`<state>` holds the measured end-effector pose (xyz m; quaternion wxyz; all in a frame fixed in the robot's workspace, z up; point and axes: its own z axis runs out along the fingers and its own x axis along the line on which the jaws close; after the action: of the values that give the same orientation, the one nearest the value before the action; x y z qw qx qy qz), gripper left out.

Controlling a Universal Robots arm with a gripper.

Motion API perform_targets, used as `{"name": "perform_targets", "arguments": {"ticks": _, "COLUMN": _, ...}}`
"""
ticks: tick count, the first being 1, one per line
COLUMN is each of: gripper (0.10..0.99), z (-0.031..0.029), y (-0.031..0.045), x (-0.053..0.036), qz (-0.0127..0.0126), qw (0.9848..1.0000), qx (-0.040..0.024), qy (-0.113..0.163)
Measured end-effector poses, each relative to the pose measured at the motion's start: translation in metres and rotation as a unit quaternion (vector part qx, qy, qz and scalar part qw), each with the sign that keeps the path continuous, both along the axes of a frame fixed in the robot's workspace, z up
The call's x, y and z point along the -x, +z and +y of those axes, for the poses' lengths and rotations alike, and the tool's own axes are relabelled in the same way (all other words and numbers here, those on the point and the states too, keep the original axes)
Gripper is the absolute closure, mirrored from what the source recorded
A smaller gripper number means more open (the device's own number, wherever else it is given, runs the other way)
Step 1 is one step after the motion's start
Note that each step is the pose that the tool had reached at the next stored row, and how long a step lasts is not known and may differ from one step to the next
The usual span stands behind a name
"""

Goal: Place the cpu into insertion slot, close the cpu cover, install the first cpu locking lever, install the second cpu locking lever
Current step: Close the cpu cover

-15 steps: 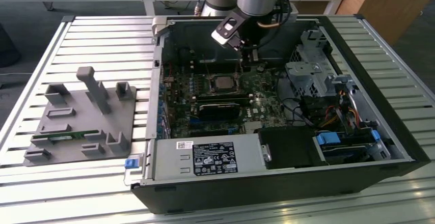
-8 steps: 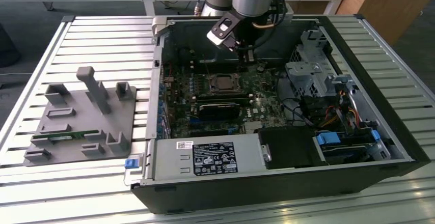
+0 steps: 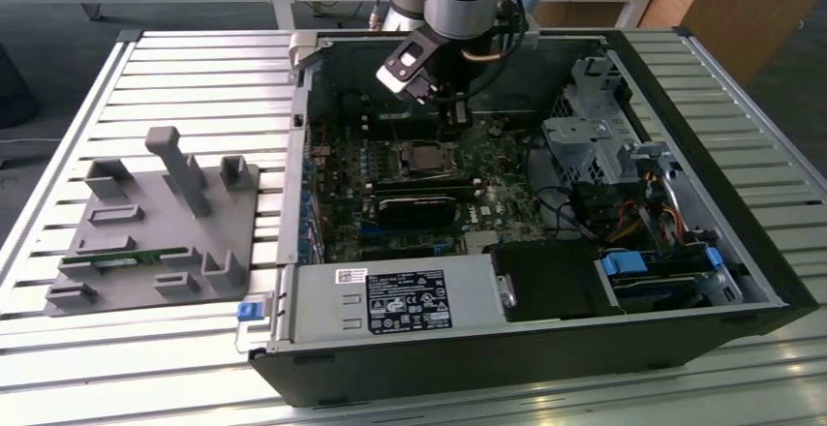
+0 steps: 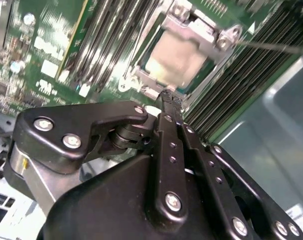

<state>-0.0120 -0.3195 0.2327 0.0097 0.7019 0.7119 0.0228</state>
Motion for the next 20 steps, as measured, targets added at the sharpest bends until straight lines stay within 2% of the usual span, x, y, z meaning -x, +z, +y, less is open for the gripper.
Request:
{"name": "perform_targets", "arguments": {"ticks": 5, "gripper": 0.98, "z": 0.0, "y": -0.0029, "x": 0.0166, "qz": 0.0, "qw": 1.0, "qx": 0.0001, "qy": 0.0}}
{"name": "perform_targets", "arguments": {"ticks": 9, "gripper": 0.98, "z": 0.0, "y": -0.0059, "x": 0.0201, "qz": 0.0001, "qw": 1.0, "qx": 0.0, "qy": 0.0}}
{"name": "perform_targets", "arguments": {"ticks": 13, "gripper": 0.98, "z": 0.0, "y": -0.0116, "x": 0.0249, "qz": 0.0013, "qw": 1.0, "qx": 0.0, "qy": 0.0}}
{"name": "perform_targets", "arguments": {"ticks": 20, "gripper": 0.98, "z": 0.0, "y": -0.0199, "x": 0.0391, "qz": 0.002, "qw": 1.0, "qx": 0.0001, "qy": 0.0}}
